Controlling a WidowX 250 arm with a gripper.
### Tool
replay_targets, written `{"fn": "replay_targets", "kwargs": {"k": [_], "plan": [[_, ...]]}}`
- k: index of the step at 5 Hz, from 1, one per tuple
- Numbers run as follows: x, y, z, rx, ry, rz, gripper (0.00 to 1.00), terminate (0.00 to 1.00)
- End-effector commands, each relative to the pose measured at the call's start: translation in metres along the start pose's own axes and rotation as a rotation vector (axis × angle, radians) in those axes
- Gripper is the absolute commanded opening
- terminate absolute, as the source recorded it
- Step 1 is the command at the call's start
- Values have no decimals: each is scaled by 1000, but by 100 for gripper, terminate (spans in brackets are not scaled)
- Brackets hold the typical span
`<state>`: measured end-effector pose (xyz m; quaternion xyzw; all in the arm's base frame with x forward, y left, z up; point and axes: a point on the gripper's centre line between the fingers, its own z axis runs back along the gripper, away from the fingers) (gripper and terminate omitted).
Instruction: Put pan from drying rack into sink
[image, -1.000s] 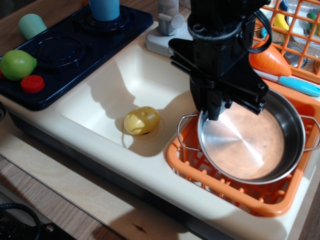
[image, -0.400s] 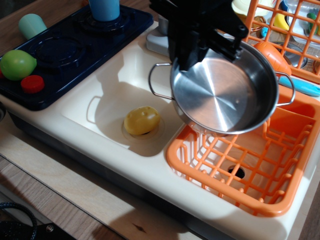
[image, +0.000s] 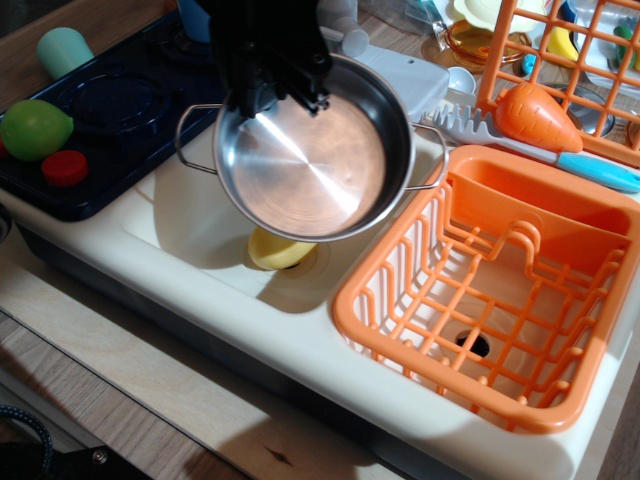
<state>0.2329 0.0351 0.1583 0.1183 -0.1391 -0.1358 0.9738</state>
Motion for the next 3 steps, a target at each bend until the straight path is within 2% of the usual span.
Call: {"fn": "replay_targets", "kwargs": {"k": [1,2,3], "plan": [[0,9,4,25,-54,-24,100,0],[0,9,4,25,-54,-24,100,0],[0,9,4,25,-54,-24,100,100]]}}
